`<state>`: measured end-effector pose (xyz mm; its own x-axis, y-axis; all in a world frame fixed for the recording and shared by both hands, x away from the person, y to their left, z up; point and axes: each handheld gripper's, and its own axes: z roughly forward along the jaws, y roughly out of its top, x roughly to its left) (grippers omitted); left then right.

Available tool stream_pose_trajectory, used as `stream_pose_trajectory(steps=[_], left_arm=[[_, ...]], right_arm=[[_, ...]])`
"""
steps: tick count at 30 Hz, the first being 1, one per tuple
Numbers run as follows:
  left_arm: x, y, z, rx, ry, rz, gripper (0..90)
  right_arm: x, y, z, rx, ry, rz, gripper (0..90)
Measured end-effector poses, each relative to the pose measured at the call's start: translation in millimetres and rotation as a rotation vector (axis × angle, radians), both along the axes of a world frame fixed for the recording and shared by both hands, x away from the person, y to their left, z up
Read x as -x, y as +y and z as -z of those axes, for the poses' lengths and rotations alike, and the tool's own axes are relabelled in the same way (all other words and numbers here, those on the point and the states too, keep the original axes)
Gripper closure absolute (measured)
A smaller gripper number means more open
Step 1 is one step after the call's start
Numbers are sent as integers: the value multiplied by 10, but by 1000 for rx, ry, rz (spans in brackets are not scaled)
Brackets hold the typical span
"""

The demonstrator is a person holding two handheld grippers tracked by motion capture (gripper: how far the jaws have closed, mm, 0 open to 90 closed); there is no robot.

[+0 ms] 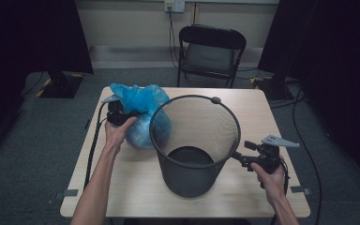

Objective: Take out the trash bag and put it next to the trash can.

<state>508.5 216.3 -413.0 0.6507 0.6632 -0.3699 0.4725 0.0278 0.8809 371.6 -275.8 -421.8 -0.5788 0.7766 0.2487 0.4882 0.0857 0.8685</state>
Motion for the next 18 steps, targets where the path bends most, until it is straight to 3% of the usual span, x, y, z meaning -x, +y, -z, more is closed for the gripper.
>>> stream_pose_trajectory(steps=[3, 6, 8, 9, 10, 13, 18], left_arm=[[8, 39, 71, -61, 21, 40, 703], [52, 68, 88, -36, 57, 19, 535], [63, 125, 73, -55, 82, 10, 402], [80, 150, 54, -67, 73, 5, 353], [121, 148, 28, -44, 92, -37, 313], [181, 227, 4, -66, 96, -47, 217], [315, 386, 9, -75, 90, -52, 193]], right_arm=[[17, 40, 35, 7, 7, -11, 161], [19, 83, 63, 15, 10, -25, 161], [18, 113, 82, 21, 18, -35, 161], [15, 126, 92, 21, 19, -37, 161], [10, 139, 100, 22, 21, -42, 161], [6, 158, 118, 28, 26, -43, 165], [21, 125, 133, 24, 29, -48, 165]])
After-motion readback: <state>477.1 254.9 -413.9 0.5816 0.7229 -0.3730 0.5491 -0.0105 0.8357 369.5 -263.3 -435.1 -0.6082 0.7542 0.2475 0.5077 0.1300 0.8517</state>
